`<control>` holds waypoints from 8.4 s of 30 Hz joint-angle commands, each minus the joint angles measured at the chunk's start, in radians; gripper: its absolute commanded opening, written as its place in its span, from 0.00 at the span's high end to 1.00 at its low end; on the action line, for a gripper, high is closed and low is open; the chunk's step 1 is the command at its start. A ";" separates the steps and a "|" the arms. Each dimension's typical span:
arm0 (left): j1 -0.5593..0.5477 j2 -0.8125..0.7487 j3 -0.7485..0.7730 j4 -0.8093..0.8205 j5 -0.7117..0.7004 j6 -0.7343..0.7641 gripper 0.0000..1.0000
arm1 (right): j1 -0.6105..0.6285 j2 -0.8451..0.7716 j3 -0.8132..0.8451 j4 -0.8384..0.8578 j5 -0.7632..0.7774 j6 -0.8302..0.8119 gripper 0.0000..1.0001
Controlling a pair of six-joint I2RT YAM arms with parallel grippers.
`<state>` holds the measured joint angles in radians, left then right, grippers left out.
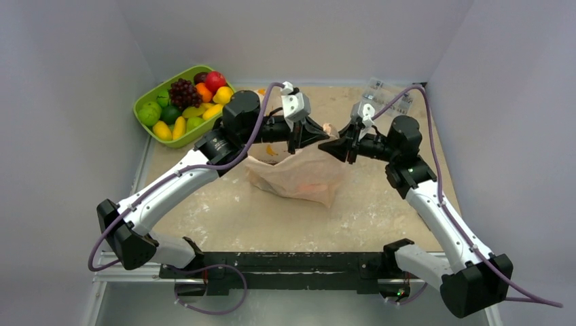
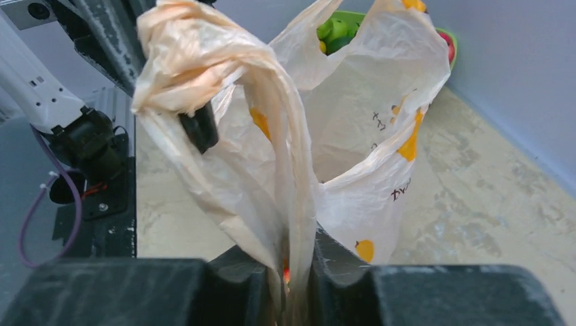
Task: Place the fake fruits into the plastic bag and tie a complex knot
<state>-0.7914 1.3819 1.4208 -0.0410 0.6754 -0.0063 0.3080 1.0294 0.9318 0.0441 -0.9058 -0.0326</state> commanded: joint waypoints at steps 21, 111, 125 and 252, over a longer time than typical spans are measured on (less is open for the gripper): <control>0.477 -0.046 0.218 -0.631 -0.334 0.074 0.02 | 0.008 -0.019 0.049 -0.130 -0.029 -0.267 1.00; 0.306 0.220 0.740 -0.976 0.207 0.339 0.01 | 0.013 0.426 0.616 -0.871 -0.192 -0.729 0.99; 0.176 0.411 0.799 -0.905 0.221 0.311 0.63 | 0.026 0.540 0.701 -0.924 -0.250 -0.867 0.96; 0.315 0.208 -0.210 -0.037 0.145 0.071 1.00 | 0.067 0.703 0.103 0.772 0.240 0.633 0.44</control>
<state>-0.4374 1.6447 1.2343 -0.1448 0.8509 0.0280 0.3553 1.6932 1.0019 0.7002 -0.7609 0.4690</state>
